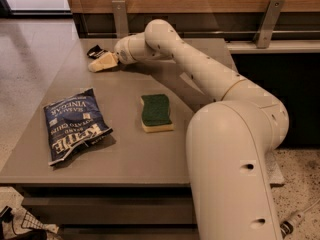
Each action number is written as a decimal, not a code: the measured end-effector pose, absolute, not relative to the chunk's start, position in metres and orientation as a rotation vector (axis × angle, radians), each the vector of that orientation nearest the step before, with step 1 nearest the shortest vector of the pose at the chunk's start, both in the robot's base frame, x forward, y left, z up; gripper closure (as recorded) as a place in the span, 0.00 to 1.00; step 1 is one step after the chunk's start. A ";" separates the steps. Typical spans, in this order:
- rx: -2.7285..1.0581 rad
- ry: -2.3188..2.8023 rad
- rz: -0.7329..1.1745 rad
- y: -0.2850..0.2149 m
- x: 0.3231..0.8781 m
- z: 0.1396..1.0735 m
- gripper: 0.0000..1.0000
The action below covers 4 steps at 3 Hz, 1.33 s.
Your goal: Pick rxbar chocolate
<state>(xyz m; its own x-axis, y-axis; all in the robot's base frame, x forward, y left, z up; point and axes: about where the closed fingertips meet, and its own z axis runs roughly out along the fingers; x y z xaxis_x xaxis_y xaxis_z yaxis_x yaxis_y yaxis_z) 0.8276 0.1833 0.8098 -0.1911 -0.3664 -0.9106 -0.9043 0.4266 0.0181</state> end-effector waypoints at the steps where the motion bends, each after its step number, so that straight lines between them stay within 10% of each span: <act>1: -1.106 1.760 0.737 0.187 0.826 0.808 0.38; 3: -1.106 1.760 0.737 0.187 0.826 0.815 0.93; 4: -1.106 1.760 0.738 0.187 0.826 0.818 1.00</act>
Offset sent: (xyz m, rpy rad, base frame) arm -0.0012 0.0033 -0.0019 -0.0008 0.0036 0.0051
